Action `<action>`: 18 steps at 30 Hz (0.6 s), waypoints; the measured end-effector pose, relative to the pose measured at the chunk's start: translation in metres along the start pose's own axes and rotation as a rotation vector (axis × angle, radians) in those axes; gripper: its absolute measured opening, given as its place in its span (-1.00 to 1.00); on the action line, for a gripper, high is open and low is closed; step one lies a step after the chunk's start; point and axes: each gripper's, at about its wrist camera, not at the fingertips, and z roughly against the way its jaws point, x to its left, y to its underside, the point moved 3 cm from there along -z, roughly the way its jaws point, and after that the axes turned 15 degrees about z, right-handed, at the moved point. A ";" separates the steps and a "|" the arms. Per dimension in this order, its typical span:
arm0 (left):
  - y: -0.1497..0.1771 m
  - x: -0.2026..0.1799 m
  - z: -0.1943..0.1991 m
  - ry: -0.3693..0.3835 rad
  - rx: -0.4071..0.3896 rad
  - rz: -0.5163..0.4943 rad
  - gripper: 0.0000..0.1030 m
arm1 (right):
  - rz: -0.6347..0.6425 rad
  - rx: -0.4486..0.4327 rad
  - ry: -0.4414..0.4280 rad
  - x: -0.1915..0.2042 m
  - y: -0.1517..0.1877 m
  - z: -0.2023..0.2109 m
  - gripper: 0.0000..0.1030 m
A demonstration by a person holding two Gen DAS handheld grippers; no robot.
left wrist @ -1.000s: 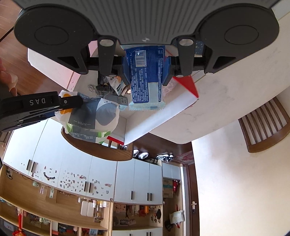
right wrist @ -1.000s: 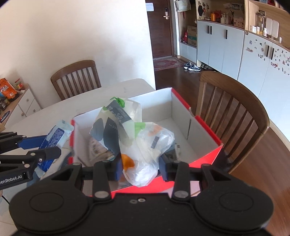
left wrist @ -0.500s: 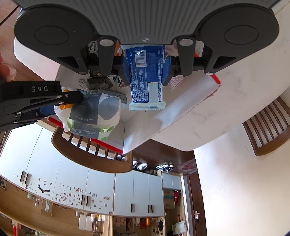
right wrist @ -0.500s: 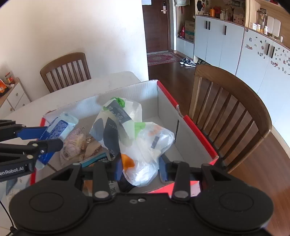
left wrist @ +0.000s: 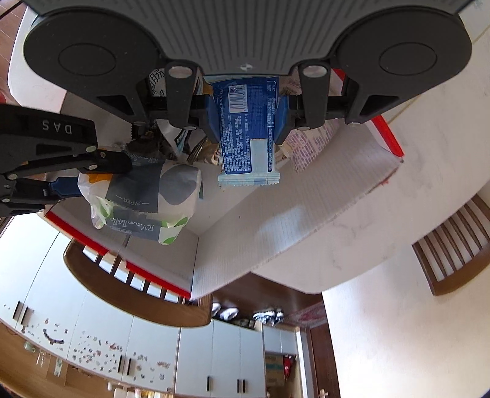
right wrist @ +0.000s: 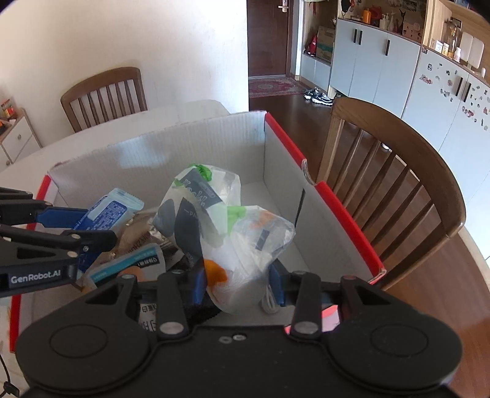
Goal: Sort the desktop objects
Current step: 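Lower both items into the box and open both tools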
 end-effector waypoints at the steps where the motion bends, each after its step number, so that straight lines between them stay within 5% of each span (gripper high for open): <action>1: 0.001 0.000 -0.003 -0.005 0.007 0.001 -0.31 | 0.010 0.001 0.001 0.001 -0.001 -0.002 -0.20; 16: 0.000 0.004 -0.011 0.028 0.074 0.046 -0.25 | 0.103 0.005 0.014 0.015 -0.003 0.000 0.03; 18: 0.000 0.006 -0.008 0.030 0.069 0.051 -0.09 | 0.102 0.009 0.012 0.015 -0.005 0.000 0.06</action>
